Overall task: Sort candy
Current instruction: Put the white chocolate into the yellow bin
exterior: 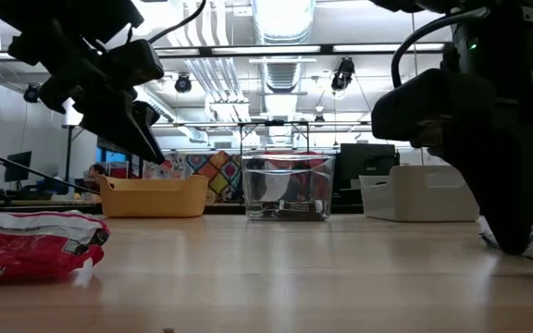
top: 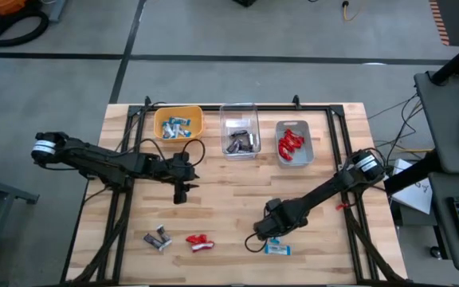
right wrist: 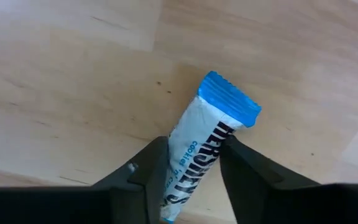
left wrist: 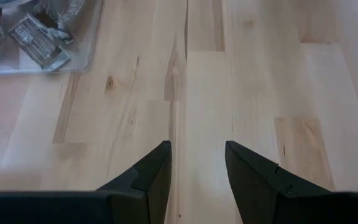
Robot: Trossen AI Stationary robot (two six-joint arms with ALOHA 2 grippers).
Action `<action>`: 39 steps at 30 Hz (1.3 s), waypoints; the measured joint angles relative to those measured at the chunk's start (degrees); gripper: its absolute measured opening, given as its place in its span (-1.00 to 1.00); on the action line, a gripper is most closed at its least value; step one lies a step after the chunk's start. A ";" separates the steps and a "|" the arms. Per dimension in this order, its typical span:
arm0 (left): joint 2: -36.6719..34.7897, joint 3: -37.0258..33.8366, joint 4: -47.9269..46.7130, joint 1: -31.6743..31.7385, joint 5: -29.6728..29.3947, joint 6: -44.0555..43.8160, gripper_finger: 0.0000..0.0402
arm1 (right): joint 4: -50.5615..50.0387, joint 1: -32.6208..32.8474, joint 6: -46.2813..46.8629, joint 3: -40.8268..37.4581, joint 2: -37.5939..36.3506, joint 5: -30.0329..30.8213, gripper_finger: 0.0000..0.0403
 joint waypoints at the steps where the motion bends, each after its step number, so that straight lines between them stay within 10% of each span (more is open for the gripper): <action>1: 0.00 0.00 0.24 0.00 0.00 0.08 -0.33 | 0.14 0.00 -0.29 -0.03 0.00 0.32 -0.38; 8: -0.02 0.00 6.39 0.00 0.74 3.69 -0.33 | 1.00 -0.10 -2.79 0.26 -0.01 5.48 -0.65; 14: -0.05 -0.01 15.93 0.00 13.98 7.96 -0.33 | 0.69 -0.32 -7.40 1.09 -1.10 11.67 -0.69; 24: 0.26 -2.96 28.81 -0.02 19.29 8.12 -0.33 | 5.55 -0.63 -30.02 3.28 -4.51 23.51 -0.71; 39: 13.97 -5.37 51.72 -2.75 22.95 20.46 -0.10 | 27.76 -9.29 -64.07 3.33 -4.81 7.54 -0.72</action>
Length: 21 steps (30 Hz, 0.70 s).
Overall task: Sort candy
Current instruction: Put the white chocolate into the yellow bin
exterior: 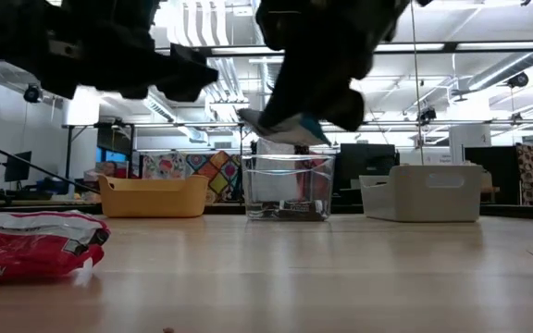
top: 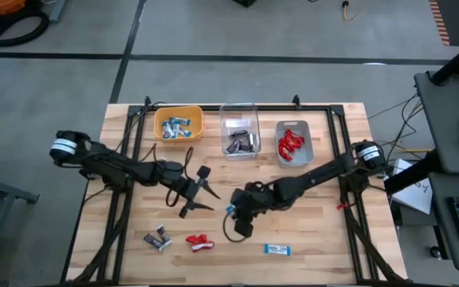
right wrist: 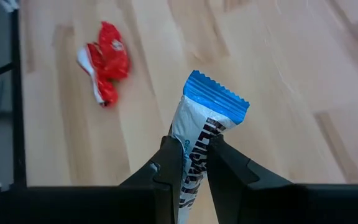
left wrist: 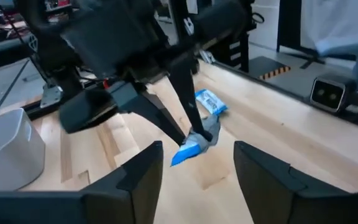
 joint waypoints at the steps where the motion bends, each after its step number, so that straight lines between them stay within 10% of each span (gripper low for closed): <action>1: 1.13 0.19 0.53 0.00 0.00 0.40 -0.08 | 0.54 -0.68 -1.05 0.00 0.00 -1.19 -0.72; 21: 12.07 1.76 12.52 -0.28 1.79 2.41 -0.24 | 9.18 -6.45 -11.07 0.15 0.00 -13.87 -0.72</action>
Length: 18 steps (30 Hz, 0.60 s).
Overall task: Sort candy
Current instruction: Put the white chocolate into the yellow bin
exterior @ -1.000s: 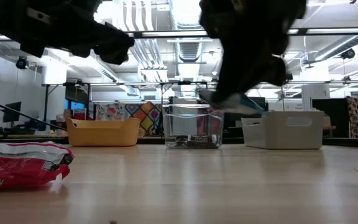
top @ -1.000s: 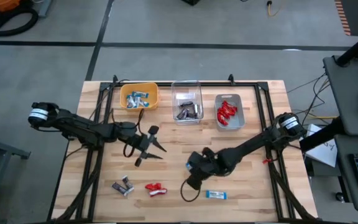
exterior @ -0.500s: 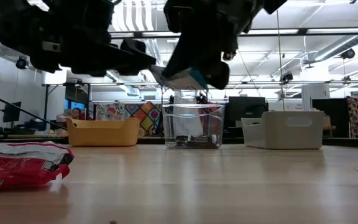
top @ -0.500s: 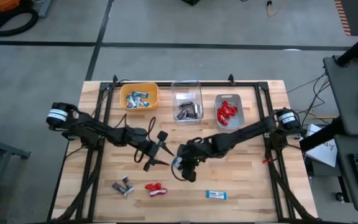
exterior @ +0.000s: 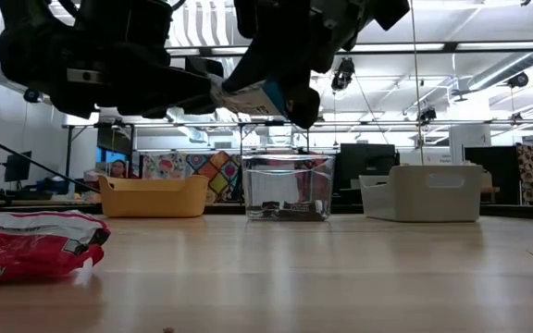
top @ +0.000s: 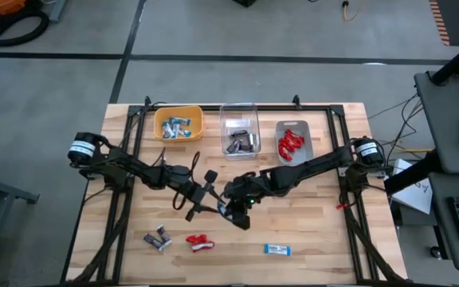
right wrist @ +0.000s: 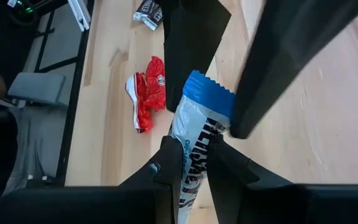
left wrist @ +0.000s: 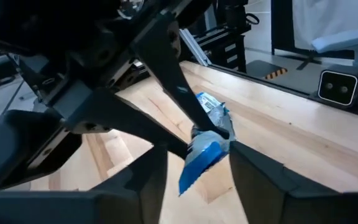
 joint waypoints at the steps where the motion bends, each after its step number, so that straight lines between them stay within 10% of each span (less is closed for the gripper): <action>1: 0.12 0.00 -0.03 0.00 0.00 0.02 -0.30 | 0.03 -0.02 -0.01 0.00 0.00 0.00 -0.72; 8: -0.13 -0.02 -0.26 -0.02 0.22 0.92 -0.91 | -0.05 -0.02 0.30 0.00 0.00 -0.07 -0.71; 18: -3.95 -0.07 -5.87 0.02 -0.36 -0.82 -0.99 | -2.44 -1.30 1.95 0.04 -1.34 -1.52 -0.31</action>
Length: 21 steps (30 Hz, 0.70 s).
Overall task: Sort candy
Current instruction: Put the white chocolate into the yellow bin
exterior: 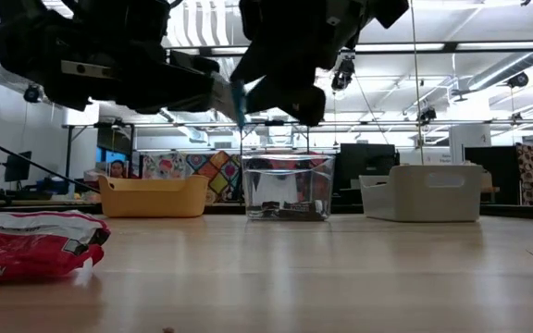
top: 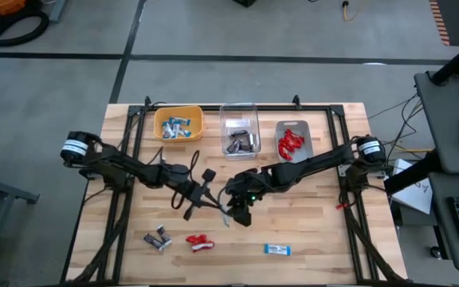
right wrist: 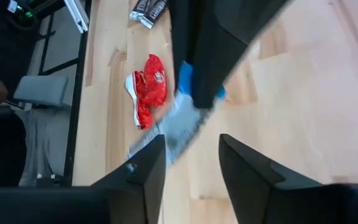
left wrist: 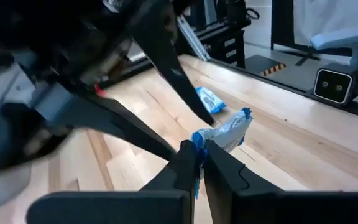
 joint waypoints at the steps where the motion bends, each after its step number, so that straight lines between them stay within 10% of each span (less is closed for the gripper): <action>1: -1.21 0.00 -2.08 0.00 -0.19 -0.46 -0.99 | -1.17 -0.25 -0.30 0.00 -0.49 0.04 -0.27; 6: -9.25 0.00 -13.95 0.00 -5.08 -4.58 -1.00 | -7.47 -1.94 -0.91 0.01 -3.37 1.45 -0.13; 21: -28.01 18.92 -89.80 1.03 -51.29 -17.83 -1.00 | -15.65 -2.74 -8.23 0.04 -6.40 8.37 -0.19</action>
